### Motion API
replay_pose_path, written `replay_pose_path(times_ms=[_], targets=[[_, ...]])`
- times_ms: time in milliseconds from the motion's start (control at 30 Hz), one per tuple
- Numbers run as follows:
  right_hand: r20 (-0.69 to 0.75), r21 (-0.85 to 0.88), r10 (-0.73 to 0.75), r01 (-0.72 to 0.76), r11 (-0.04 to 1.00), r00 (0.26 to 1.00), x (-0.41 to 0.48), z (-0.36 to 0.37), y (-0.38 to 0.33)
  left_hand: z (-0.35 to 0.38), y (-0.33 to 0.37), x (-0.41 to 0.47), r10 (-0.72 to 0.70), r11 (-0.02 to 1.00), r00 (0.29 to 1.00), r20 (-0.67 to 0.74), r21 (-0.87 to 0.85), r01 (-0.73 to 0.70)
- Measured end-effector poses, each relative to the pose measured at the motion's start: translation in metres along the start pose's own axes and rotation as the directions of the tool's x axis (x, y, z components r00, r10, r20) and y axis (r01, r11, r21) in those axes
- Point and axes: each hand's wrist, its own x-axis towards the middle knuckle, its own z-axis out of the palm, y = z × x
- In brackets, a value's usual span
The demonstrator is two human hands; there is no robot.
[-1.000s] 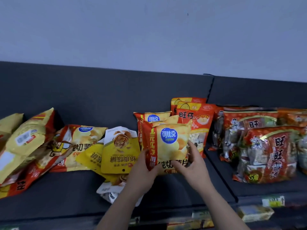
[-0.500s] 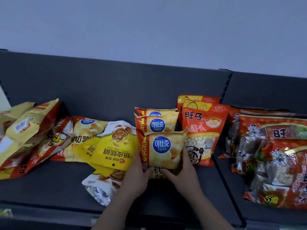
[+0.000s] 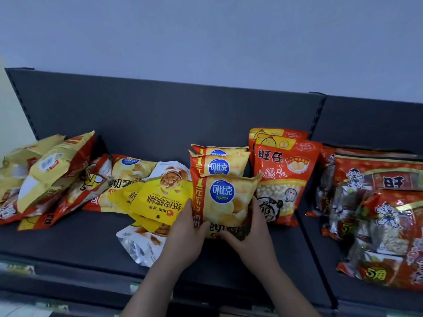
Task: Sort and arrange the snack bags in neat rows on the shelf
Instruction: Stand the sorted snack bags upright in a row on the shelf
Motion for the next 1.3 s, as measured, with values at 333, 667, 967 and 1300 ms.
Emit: replay_pose_path(times_ms=[333, 667, 967, 1300], targets=[[-0.139, -0.286, -0.202, 0.156, 0.946, 0.970, -0.011, -0.039, -0.048, -0.047, 0.019, -0.015, 0.143, 0.924, 0.983, -0.116, 0.372, -0.091], [0.061, -0.319, -0.439, 0.434, 0.842, 0.896, -0.007, 0.042, -0.122, -0.120, -0.021, -0.042, 0.116, 0.885, 0.954, -0.277, 0.465, 0.028], [0.329, -0.304, -0.449, 0.544, 0.782, 0.831, 0.008, 0.138, -0.184, -0.210, -0.082, -0.055, 0.002, 0.844, 0.897, -0.443, 0.481, 0.236], [0.261, -0.277, -0.362, 0.429, 0.860, 0.895, 0.058, 0.218, -0.274, -0.314, -0.161, 0.014, -0.039, 0.864, 0.891, -0.453, 0.433, 0.258]])
